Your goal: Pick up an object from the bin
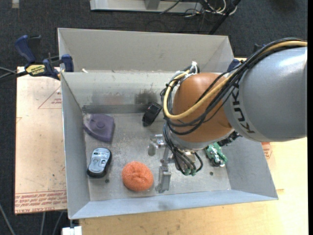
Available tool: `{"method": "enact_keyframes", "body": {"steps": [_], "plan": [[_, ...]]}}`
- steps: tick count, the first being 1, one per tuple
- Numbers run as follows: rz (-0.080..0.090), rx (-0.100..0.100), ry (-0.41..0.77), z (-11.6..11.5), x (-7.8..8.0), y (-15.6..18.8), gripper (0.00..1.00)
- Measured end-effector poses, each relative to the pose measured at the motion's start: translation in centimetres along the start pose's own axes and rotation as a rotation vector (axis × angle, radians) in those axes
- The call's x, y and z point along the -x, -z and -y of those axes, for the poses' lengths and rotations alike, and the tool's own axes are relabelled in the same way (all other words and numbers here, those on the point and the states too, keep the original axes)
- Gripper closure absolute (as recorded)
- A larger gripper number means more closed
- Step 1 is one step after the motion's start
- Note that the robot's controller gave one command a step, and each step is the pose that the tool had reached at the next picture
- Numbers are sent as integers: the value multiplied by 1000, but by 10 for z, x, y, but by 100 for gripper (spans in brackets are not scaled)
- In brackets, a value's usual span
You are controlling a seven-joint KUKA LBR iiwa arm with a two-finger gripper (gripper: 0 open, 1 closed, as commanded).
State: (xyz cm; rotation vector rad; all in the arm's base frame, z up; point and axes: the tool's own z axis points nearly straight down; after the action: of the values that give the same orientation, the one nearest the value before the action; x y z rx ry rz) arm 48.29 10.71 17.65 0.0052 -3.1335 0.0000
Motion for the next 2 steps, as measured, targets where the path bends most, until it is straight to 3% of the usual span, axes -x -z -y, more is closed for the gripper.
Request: {"method": "enact_keyframes", "body": {"steps": [2], "plan": [[9,1,-1,1,2,3,0]]}}
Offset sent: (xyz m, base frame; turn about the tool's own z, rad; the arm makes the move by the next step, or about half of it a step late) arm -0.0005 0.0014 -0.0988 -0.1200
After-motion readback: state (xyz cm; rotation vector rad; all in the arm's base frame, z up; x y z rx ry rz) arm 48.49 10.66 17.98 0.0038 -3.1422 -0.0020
